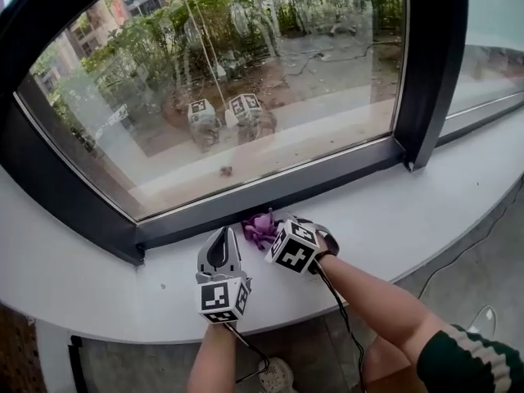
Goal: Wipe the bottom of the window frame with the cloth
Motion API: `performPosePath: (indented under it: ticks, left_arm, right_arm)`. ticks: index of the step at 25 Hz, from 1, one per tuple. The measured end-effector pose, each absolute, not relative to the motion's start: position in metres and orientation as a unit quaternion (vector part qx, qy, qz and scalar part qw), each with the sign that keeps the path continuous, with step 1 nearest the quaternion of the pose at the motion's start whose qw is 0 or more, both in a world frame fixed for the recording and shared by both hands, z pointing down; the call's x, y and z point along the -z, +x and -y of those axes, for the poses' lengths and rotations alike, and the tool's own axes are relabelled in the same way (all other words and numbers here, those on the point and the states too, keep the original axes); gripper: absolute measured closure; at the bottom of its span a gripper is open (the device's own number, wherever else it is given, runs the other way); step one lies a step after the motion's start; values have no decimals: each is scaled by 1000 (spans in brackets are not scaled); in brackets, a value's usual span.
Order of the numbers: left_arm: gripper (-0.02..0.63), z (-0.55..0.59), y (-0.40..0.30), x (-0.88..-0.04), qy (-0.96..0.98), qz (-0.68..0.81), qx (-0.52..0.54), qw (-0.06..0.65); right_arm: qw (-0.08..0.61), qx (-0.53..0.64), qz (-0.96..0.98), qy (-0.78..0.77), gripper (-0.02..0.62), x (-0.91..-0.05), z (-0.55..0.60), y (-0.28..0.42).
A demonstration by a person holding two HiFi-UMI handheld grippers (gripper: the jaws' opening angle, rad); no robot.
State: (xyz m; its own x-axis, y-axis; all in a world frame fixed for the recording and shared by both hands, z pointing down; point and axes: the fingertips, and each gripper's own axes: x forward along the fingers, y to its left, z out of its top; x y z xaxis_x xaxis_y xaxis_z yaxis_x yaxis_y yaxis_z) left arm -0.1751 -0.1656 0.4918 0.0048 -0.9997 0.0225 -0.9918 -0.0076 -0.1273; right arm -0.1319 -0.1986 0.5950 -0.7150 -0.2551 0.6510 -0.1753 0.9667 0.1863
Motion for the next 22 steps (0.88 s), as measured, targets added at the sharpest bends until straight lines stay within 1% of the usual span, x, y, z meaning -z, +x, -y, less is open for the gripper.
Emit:
performPosePath:
  ticks: [12, 22]
  left_arm:
    - [603, 195, -106, -490, -738, -672, 43, 42]
    - [603, 220, -70, -496, -755, -652, 49, 44]
  right_arm:
    - [364, 47, 917, 153, 451, -599, 225, -66]
    - [363, 37, 911, 191, 451, -599, 250, -19]
